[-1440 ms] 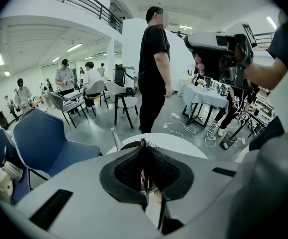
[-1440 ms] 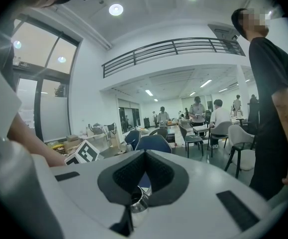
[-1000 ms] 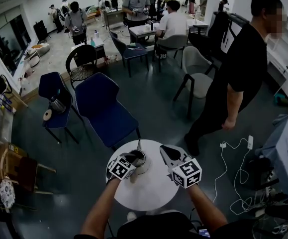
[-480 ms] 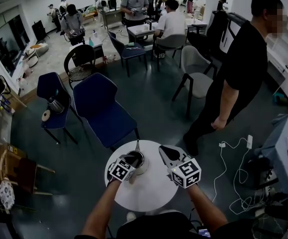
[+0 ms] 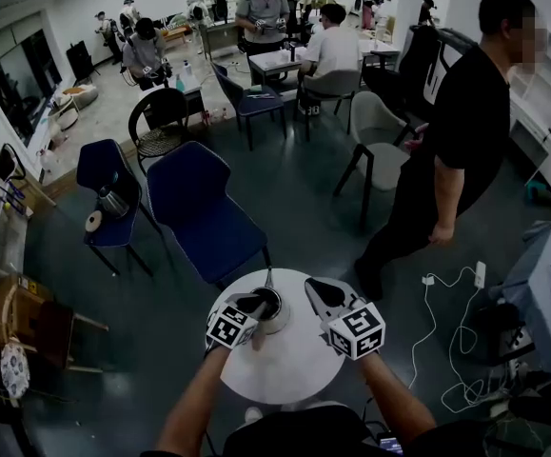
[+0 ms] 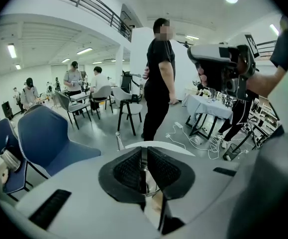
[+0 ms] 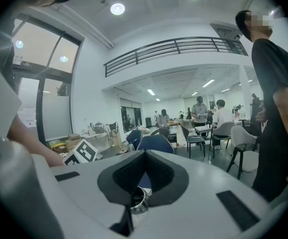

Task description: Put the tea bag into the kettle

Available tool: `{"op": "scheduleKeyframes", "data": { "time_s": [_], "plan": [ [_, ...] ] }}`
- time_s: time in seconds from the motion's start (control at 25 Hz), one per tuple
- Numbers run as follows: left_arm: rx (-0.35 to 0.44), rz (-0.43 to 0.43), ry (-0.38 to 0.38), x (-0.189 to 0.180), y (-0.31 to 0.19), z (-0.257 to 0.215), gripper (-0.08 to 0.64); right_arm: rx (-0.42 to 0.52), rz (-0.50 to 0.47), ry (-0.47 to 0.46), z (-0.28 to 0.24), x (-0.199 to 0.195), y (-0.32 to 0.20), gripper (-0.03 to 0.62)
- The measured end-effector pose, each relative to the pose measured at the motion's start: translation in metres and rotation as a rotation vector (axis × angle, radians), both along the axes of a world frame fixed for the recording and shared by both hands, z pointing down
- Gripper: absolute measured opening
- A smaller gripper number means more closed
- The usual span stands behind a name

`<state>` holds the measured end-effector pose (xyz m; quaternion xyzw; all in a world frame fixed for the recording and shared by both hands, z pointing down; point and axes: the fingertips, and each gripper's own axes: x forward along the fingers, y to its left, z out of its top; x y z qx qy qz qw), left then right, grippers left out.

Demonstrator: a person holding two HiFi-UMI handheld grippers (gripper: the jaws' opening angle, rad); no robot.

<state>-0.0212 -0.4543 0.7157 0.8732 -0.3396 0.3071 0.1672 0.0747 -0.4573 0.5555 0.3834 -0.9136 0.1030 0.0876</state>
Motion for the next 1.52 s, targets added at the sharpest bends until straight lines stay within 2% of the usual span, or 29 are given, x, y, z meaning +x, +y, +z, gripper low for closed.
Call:
{"op": "scheduleKeyframes", "data": {
  "time_s": [0.52,0.76,0.92,1.16,1.52],
  "plan": [
    [0.148,-0.122,0.241,-0.041,0.054,-0.100,0.021,0.059,-0.032,-0.010,-0.035,-0.046,0.055,0.015],
    [0.257,-0.130,0.309,-0.066,0.093,-0.156,0.020,0.088,-0.057,0.011,-0.050,-0.075,0.091,0.015],
    [0.331,-0.124,0.338,-0.078,0.123,-0.187,0.020,0.109,-0.058,0.005,-0.064,-0.090,0.111,0.017],
    [0.390,-0.123,0.405,-0.102,0.154,-0.219,0.018,0.130,-0.066,0.019,-0.075,-0.115,0.138,0.017],
    [0.485,-0.083,0.428,-0.134,0.200,-0.248,0.018,0.169,-0.038,0.016,-0.093,-0.148,0.175,0.015]
  ]
}}
